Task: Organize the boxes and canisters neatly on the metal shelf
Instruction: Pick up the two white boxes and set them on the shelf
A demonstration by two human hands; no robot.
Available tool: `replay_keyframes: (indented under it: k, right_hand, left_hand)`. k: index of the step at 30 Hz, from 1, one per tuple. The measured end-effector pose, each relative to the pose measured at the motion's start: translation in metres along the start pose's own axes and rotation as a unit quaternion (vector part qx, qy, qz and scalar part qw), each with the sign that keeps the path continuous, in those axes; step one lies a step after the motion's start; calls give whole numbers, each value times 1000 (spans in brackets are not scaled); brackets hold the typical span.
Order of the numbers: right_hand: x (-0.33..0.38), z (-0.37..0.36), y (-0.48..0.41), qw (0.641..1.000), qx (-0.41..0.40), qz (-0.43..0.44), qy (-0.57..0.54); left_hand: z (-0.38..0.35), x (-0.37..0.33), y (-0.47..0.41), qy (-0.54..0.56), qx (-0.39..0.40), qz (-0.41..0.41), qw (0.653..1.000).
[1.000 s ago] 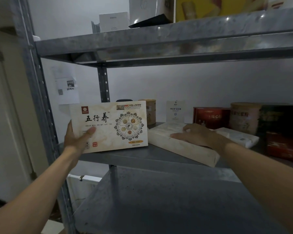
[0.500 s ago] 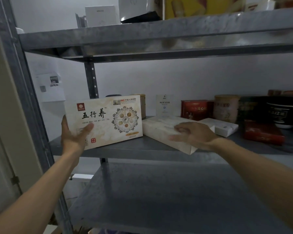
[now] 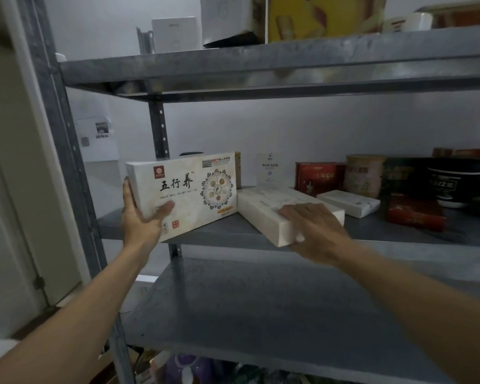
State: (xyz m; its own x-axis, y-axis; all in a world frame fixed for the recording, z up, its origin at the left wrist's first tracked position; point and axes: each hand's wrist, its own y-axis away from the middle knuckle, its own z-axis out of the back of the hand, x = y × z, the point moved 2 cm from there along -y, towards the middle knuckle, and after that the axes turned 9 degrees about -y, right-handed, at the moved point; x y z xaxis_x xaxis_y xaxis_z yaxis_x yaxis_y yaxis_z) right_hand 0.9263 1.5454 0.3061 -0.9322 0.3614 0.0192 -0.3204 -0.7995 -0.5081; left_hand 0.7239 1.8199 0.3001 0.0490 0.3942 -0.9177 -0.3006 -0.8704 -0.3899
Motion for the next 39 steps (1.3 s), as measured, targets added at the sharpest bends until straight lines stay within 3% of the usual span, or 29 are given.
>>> replay_keyframes:
  k: [8,16,22,29,34,39]
  right_hand:
    - [18,-3,29,986,-144,82,12]
    - [32,40,66,955,-277,51,-96]
    - [53,65,111,918,-373,-29,-130]
    - [91,86,203,864,-431,-188,-182]
    - [108,81,289,800,-415,-365,-232]
    - [121,48,390,748,-384,-489,-231]
  left_hand:
    - [-8,-24,57,-56,-56,-24,997]
    - [-7,-52,105,-63,-89,-47,993]
    - [-6,-69,143,23,-43,-43,998]
    - [7,-73,196,80,32,-44,995]
    - [-9,-44,252,91,136,10,986]
    - [-33,16,333,44,244,73,966]
